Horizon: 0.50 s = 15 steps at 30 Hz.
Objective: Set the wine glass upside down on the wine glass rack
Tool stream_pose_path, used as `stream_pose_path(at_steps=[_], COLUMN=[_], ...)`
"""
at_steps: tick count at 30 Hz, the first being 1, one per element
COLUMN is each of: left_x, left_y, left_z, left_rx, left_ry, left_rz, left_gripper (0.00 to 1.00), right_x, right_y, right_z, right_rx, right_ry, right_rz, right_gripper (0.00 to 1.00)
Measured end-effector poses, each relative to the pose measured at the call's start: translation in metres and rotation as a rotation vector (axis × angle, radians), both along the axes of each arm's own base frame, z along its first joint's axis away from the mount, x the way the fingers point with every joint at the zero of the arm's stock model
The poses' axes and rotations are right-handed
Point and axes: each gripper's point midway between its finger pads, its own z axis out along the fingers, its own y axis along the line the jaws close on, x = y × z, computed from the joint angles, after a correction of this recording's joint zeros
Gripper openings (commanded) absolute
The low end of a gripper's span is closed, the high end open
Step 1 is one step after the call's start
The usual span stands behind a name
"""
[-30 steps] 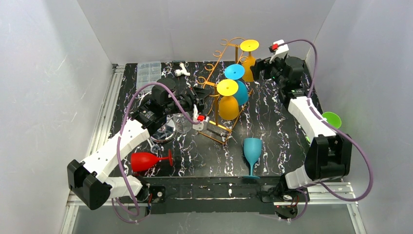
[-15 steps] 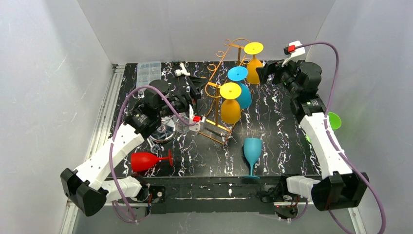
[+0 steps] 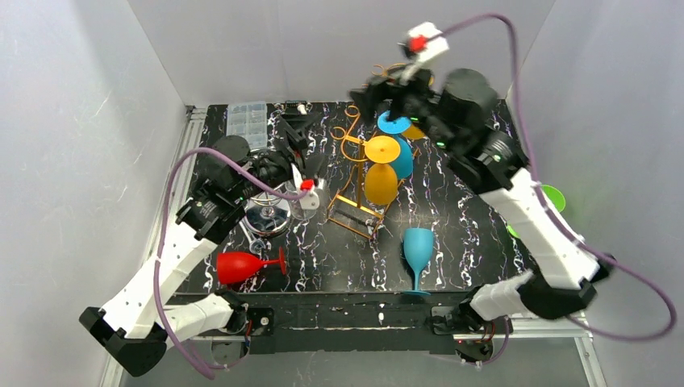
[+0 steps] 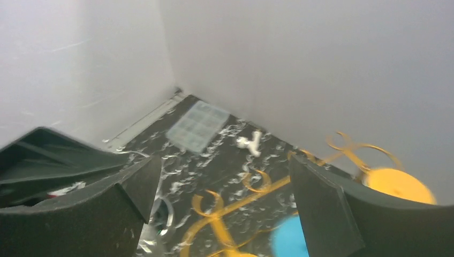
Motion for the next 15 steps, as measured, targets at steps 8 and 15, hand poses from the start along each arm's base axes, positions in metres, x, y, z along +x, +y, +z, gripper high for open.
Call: stream_pose_path(at_steps=[8, 15], left_x=[0.036, 0.036], left_y=[0.087, 0.149], left_z=[0.078, 0.111], left_rx=[-0.338, -0.590], left_ry=[0.093, 0.096], left_rz=[0.357, 0.550], left_gripper=[0.98, 0.98], right_x=[0.023, 0.048], right_y=[0.114, 0.082], right_z=[-0.018, -0.126], right_rx=[-0.150, -0.392], right_ry=[0.142, 0.369], right_rz=[-0.100, -0.290], right_gripper=[0.89, 0.86])
